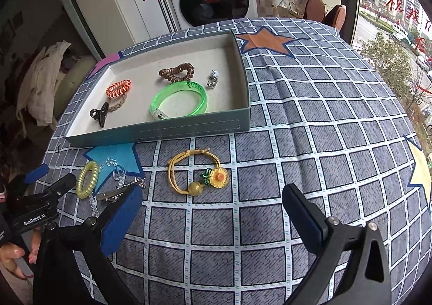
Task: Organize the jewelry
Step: 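Grasp the yellow coil hair tie with the left tool while the right tool grasps the sunflower cord bracelet, then carry the yellow coil tie and sunflower bracelet into the tray with both tools, then open both tools to release the coil tie and bracelet in the tray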
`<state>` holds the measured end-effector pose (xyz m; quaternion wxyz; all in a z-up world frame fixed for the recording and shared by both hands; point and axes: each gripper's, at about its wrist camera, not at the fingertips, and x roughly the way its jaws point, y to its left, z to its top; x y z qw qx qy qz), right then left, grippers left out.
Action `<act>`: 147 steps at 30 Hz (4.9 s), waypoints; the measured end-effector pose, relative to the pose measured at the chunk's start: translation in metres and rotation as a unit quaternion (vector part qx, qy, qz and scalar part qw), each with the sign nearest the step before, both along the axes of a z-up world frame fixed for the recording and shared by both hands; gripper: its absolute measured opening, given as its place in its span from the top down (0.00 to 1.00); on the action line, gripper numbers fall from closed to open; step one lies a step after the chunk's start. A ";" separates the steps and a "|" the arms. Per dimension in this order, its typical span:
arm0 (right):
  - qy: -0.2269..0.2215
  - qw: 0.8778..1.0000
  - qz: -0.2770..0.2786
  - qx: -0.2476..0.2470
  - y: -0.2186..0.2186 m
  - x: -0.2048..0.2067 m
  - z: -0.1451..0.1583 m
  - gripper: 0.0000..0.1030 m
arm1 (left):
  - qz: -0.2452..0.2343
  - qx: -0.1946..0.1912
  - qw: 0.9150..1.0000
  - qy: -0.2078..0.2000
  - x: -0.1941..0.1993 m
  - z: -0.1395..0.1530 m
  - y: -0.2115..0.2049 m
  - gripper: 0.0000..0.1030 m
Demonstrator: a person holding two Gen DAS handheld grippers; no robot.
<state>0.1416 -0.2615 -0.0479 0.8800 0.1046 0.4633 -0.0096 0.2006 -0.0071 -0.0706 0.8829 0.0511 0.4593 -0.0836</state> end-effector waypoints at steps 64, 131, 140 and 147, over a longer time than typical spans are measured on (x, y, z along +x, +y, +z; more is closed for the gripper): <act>-0.046 0.999 0.000 -0.001 0.005 0.008 0.036 0.86 | -0.101 -0.060 0.992 -0.040 -0.011 0.049 -0.022 0.71; -0.054 0.998 0.001 0.038 0.002 0.119 0.018 0.42 | -0.047 0.041 0.997 -0.052 0.107 0.018 -0.089 0.71; -0.072 0.996 -0.007 0.050 0.002 0.087 0.033 0.37 | -0.042 0.026 0.997 -0.067 0.096 0.035 -0.083 0.71; -0.075 0.996 -0.009 0.046 0.007 0.062 0.036 0.37 | -0.043 0.016 0.996 -0.073 0.078 0.046 -0.078 0.71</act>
